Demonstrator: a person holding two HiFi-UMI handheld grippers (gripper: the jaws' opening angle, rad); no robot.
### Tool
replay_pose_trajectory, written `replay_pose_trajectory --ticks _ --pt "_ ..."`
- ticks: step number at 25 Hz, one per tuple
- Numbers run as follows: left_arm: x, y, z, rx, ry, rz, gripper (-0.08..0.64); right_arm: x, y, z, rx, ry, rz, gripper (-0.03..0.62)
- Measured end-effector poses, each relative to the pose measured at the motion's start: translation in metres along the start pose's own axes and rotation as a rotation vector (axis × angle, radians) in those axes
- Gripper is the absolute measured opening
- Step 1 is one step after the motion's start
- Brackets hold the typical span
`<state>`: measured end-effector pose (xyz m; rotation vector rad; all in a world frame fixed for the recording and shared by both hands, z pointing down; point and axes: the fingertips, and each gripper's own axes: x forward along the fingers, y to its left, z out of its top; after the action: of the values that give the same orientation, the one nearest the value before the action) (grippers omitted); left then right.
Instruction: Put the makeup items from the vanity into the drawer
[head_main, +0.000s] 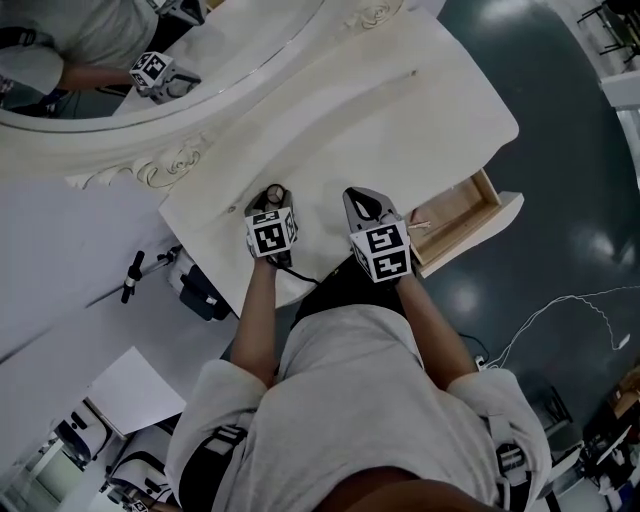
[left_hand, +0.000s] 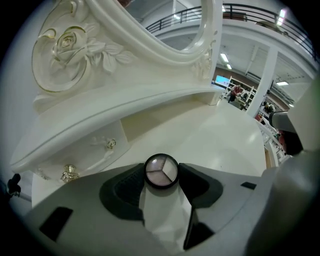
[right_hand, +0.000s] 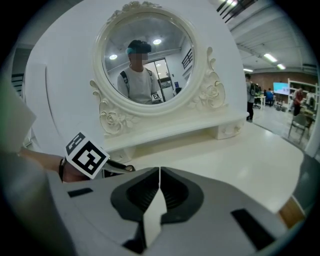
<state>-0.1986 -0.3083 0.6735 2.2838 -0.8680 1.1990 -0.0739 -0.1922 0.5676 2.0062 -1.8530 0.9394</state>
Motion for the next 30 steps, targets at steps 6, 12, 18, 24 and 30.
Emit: replay_pose_trajectory --ticks 6,12,18,24,30 --pt "-0.002 -0.014 0.010 0.067 -0.010 -0.018 0.221 -0.012 -0.003 0.000 -0.022 0.012 -0.002 0.018" --pt "-0.005 -0.059 0.028 0.123 -0.046 -0.062 0.221 -0.024 -0.027 -0.002 -0.008 0.000 -0.032 0.018" --pt "-0.002 -0.111 0.039 0.198 -0.051 -0.124 0.221 -0.045 -0.052 -0.009 0.023 -0.011 -0.069 0.018" --pt "0.004 -0.170 0.048 0.289 -0.052 -0.198 0.221 -0.075 -0.089 -0.019 0.073 -0.029 -0.143 0.018" --pt "0.004 -0.226 0.049 0.379 -0.051 -0.260 0.221 -0.111 -0.120 -0.033 0.125 -0.051 -0.218 0.018"
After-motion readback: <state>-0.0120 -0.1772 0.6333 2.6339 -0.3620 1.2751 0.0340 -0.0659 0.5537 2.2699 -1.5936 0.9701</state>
